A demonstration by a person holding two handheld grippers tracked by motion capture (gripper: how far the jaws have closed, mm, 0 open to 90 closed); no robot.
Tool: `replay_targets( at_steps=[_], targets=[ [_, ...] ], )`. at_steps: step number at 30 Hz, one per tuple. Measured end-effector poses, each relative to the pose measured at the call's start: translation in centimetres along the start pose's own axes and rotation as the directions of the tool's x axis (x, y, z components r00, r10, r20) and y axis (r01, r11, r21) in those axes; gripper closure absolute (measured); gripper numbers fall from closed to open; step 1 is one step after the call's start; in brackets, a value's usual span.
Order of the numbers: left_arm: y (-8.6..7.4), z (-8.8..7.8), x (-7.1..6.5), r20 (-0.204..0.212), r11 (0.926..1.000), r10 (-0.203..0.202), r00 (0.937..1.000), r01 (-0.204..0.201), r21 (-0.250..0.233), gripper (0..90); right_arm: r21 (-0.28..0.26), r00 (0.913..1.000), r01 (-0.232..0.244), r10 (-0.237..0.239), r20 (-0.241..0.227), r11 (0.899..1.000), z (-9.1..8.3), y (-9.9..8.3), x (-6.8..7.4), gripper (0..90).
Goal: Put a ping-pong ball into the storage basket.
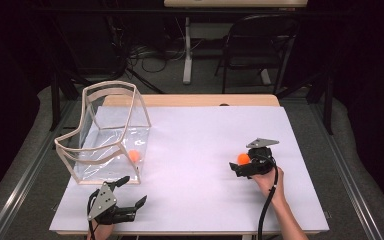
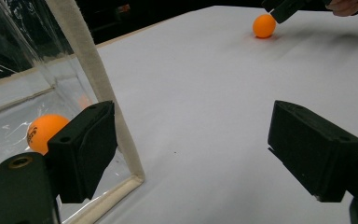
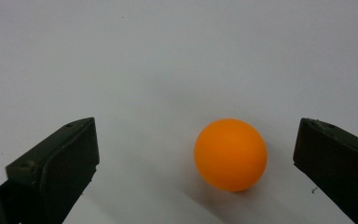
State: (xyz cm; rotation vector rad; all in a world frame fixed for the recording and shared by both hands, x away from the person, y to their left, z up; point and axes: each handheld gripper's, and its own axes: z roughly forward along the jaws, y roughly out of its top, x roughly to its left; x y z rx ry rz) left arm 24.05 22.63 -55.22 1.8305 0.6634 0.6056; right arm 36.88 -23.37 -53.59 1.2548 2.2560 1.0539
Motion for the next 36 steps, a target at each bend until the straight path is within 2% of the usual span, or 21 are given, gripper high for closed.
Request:
replay_targets(
  at_steps=[10, 27, 29, 33, 36],
  targets=[
    [0.0, 0.0, 0.0, 0.002, 1.0, 0.004, 1.0, -0.004, -0.001, 15.7, 0.011, 0.9998, -0.02, 0.02, -0.004, 1.0, 0.5, -0.1, -0.6, 0.0],
    [0.0, 0.0, 0.0, 0.0, 1.0, 0.003, 1.0, -0.003, -0.001, 15.7, 0.035, 0.9988, -0.043, 0.042, 0.024, 0.998, 1.1, -0.4, -1.3, 0.0],
    [0.0, 0.0, 0.0, 0.001, 1.0, 0.002, 1.0, -0.002, 0.0, 15.7, 0.054, 0.9984, -0.045, 0.043, 0.037, 0.997, 1.2, -0.4, -1.2, 3.3],
    [0.0, 0.0, 0.0, 0.001, 1.0, 0.003, 1.0, -0.003, 0.001, 15.7, 0.059, 0.9983, -0.045, 0.043, 0.038, 0.997, 1.3, -0.4, -1.2, 13.5],
    [0.0, 0.0, 0.0, -0.001, 1.0, 0.001, 1.0, -0.001, 0.0, 15.7, 0.065, 0.9976, -0.046, 0.043, 0.055, 0.997, 1.4, -0.4, -1.1, 16.6]
  ],
)
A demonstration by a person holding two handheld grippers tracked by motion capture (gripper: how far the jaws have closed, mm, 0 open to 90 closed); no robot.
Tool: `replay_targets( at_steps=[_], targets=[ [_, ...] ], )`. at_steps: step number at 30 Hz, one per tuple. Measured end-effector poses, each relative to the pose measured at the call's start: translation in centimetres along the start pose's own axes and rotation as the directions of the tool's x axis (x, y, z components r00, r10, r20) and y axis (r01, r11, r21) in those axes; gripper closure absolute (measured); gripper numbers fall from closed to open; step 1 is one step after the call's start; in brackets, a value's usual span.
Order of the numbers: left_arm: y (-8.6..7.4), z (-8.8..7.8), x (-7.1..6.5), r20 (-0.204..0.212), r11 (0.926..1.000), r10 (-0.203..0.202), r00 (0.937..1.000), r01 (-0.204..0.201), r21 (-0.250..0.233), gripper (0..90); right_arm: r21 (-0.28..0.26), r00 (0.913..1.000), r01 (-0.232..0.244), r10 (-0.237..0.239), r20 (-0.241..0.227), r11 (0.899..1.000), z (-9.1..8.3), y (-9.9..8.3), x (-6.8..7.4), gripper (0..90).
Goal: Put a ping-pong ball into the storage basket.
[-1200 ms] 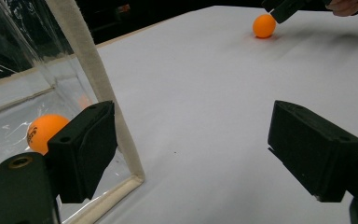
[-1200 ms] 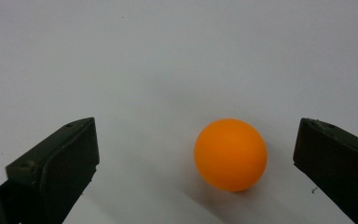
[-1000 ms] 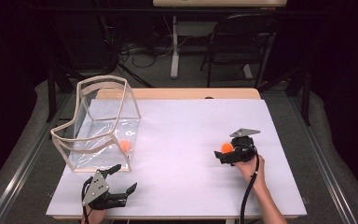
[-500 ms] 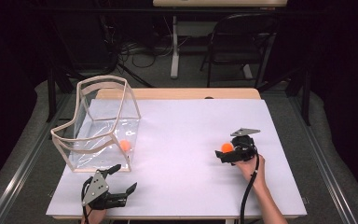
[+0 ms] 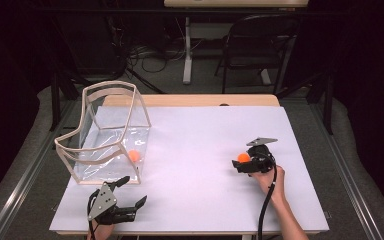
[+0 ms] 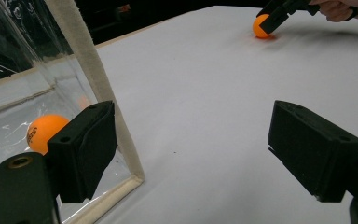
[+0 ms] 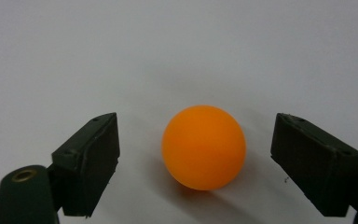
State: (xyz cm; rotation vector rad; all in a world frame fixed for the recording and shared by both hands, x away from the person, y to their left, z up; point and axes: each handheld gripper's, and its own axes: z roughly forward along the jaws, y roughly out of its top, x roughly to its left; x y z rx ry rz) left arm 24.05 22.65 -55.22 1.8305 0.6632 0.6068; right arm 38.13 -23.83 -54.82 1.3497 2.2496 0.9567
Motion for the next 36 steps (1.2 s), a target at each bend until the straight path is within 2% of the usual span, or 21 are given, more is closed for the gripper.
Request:
replay_targets(
  at_steps=[9, 13, 15, 36],
  targets=[
    [-0.01, -0.02, 0.01, 0.001, 1.0, 0.0, 1.0, 0.0, 0.001, 15.7, 0.012, 0.9996, 0.002, -0.002, 0.029, 1.0, 0.09, -0.01, 0.0, 29.1],
    [-0.02, 0.03, 0.0, 0.001, 1.0, 0.001, 1.0, -0.001, 0.003, 15.7, 0.009, 0.9996, 0.005, -0.005, 0.028, 1.0, 0.16, -0.1, -0.04, 33.7],
    [-0.02, 0.02, 0.0, 0.0, 1.0, 0.0, 1.0, 0.0, 0.002, 15.7, 0.024, 0.9995, 0.007, -0.007, 0.03, 1.0, 0.17, -0.11, 0.0, 35.8],
    [-0.02, -0.03, -0.03, 0.001, 1.0, 0.001, 1.0, -0.001, 0.002, 15.7, 0.057, 0.9983, 0.036, -0.038, 0.043, 0.998, 0.39, -0.14, 0.22, 49.8]
  ],
)
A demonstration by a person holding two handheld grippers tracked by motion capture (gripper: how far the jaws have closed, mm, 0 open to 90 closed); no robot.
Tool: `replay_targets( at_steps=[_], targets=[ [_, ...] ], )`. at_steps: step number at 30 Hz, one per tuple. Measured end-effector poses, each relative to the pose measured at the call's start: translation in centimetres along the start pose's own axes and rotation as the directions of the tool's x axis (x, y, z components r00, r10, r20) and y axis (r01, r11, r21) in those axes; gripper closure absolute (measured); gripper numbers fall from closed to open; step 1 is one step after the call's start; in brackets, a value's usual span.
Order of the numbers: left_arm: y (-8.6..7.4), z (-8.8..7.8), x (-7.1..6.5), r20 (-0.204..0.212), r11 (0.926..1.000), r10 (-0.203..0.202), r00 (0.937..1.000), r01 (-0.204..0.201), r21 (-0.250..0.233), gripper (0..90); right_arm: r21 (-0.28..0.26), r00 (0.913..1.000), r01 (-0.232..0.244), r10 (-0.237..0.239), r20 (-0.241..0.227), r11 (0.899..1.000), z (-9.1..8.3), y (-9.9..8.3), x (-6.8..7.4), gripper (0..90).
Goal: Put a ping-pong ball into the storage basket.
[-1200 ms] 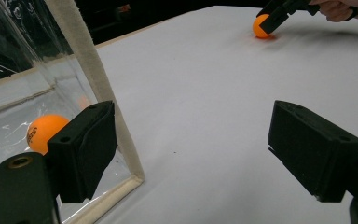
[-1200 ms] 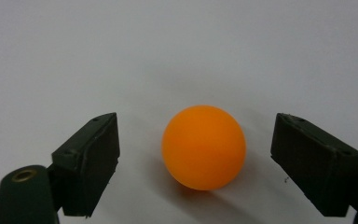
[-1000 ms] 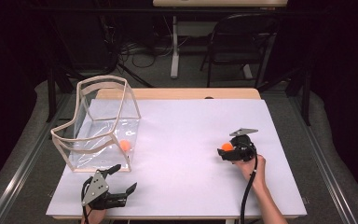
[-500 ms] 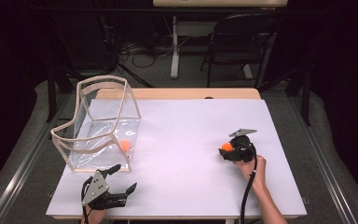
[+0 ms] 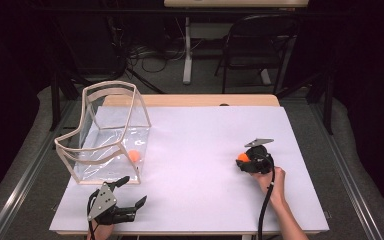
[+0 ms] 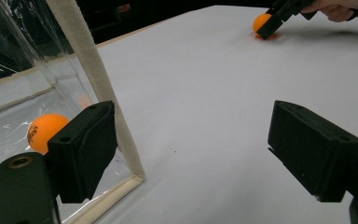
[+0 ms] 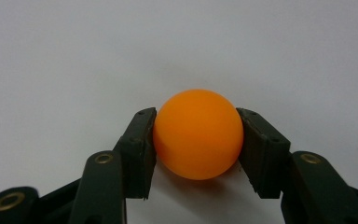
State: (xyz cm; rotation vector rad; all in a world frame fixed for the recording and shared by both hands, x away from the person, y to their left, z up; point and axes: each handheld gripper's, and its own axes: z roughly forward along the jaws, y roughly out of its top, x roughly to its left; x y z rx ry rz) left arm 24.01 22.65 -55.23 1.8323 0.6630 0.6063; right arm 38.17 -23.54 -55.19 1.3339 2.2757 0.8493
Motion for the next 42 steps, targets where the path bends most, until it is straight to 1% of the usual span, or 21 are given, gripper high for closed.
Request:
replay_targets(
  at_steps=[8, 9, 15, 17, 26, 42],
  targets=[
    [0.0, 0.0, 0.0, 0.0, 1.0, -0.001, 1.0, 0.001, 0.0, 15.7, 0.001, 1.0, 0.008, -0.008, -0.001, 1.0, -0.1, 0.1, 0.1, 50.0],
    [0.0, 0.0, 0.0, 0.0, 1.0, -0.001, 1.0, 0.001, 0.0, 15.7, -0.006, 1.0, 0.008, -0.008, -0.002, 1.0, -0.1, 0.1, 0.1, 50.0],
    [0.0, 0.0, 0.1, -0.002, 1.0, -0.003, 1.0, 0.003, -0.001, 15.7, -0.012, 0.9999, 0.013, -0.013, -0.001, 1.0, -0.6, 0.3, 0.1, 50.0],
    [0.0, 0.0, 0.1, -0.002, 1.0, -0.002, 1.0, 0.002, 0.0, 15.7, -0.014, 0.9999, 0.01, -0.01, -0.002, 1.0, -0.8, 0.4, 0.2, 50.1],
    [0.0, 0.0, 0.1, -0.004, 1.0, -0.003, 1.0, 0.003, 0.0, 15.7, -0.028, 0.9996, 0.029, -0.029, -0.001, 0.999, -1.4, 0.7, 0.6, 50.2],
    [0.0, 0.0, 0.1, -0.002, 1.0, -0.004, 1.0, 0.004, -0.001, 15.7, -0.045, 0.9993, 0.037, -0.038, -0.005, 0.998, -2.2, 1.1, 1.0, 50.3]
  ],
)
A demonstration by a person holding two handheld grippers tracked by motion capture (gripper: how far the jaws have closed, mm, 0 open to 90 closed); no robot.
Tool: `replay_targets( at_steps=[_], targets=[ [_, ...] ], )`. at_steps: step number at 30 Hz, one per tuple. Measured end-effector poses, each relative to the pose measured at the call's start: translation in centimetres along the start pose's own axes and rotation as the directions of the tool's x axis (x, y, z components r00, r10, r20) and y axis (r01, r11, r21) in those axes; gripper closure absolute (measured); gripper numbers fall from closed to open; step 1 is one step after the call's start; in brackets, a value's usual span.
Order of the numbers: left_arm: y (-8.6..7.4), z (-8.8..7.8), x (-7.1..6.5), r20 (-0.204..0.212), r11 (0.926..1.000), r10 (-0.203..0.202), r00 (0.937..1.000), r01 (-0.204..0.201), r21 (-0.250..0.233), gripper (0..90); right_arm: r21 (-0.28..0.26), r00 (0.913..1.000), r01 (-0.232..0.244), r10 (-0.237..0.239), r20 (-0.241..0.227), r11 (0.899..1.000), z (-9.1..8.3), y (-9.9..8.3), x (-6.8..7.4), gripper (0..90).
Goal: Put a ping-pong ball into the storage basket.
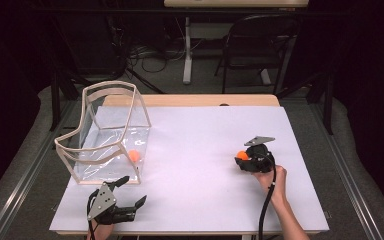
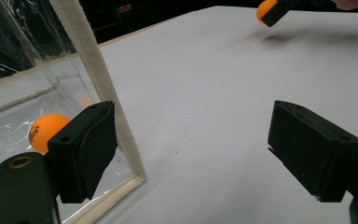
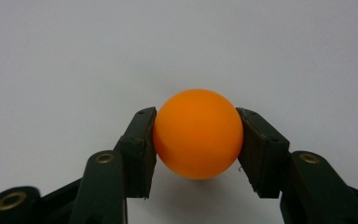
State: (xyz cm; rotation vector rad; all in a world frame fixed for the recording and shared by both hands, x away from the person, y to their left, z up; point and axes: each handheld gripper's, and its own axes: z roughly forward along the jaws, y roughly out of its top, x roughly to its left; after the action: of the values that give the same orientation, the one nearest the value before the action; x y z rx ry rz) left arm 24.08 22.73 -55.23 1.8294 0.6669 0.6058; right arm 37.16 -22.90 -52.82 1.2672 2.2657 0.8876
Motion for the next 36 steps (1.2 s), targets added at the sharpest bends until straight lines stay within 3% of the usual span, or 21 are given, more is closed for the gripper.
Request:
replay_targets(
  at_steps=[21, 36],
  targets=[
    [0.0, 0.0, 0.0, -0.001, 1.0, -0.001, 1.0, 0.001, 0.0, 15.7, -0.027, 0.9986, 0.046, -0.047, -0.023, 0.999, -0.8, 0.9, 1.6, 50.4],
    [0.0, 0.0, 0.0, -0.002, 1.0, 0.0, 1.0, 0.0, 0.001, 15.7, -0.036, 0.9956, 0.065, -0.067, -0.065, 0.997, -0.7, 1.5, 2.9, 50.5]
  ],
)
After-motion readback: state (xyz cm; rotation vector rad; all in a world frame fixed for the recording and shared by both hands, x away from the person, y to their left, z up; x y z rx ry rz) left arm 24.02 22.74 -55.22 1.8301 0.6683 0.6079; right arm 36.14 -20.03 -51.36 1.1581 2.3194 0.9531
